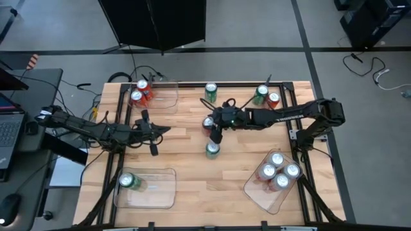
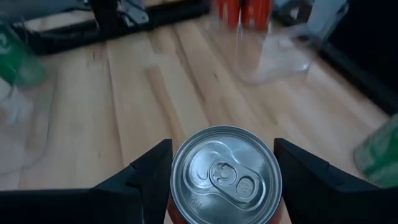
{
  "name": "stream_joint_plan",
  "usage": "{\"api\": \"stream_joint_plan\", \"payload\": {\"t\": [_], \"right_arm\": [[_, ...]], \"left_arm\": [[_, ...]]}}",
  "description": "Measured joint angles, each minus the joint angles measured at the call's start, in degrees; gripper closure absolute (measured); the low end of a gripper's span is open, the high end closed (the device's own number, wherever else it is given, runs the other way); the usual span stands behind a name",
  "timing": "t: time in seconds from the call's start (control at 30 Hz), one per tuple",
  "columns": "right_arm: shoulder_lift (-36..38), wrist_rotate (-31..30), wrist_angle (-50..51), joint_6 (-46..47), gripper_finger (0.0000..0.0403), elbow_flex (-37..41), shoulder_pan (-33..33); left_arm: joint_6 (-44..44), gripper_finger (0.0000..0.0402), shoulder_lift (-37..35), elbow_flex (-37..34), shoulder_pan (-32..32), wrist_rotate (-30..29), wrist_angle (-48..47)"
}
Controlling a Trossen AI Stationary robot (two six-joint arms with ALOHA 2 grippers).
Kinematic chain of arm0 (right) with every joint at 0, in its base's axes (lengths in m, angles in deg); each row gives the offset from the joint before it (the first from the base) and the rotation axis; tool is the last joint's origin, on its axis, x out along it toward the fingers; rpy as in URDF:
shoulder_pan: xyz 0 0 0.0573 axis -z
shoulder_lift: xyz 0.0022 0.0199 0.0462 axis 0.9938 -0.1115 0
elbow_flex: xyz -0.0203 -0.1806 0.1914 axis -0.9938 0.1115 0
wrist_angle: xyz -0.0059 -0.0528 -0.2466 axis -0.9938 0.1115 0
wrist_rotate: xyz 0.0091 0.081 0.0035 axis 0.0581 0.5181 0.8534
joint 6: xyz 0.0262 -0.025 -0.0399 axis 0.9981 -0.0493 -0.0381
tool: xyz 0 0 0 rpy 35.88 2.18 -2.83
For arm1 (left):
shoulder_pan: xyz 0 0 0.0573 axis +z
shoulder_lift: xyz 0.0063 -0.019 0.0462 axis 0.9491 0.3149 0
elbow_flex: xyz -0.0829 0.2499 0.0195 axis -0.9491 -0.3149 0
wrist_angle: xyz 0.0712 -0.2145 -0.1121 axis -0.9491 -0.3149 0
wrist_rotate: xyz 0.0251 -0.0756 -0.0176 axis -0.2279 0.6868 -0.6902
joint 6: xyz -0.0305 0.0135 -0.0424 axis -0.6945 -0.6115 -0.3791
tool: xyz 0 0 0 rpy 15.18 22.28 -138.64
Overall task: Sort soda cans
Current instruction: Put the orange soda can into the top left transparent bin
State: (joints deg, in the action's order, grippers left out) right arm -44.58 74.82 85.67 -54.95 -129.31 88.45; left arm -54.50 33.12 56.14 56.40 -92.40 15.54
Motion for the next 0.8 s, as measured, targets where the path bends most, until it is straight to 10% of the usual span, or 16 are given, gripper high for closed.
{"api": "stream_joint_plan", "payload": {"t": [0.3,0.8], "right_arm": [[-2.7,1.2,0.6,-5.5,0.0171,-13.0,3.6],[-31.3,8.0,9.9,-11.9,0.0171,-55.8,9.5]], "left_arm": [[0.1,0.0401,-4.2,0.0,0.4,1.0,-2.4],[2.9,0.0401,-13.0,0.1,0.2,6.6,-6.4]]}}
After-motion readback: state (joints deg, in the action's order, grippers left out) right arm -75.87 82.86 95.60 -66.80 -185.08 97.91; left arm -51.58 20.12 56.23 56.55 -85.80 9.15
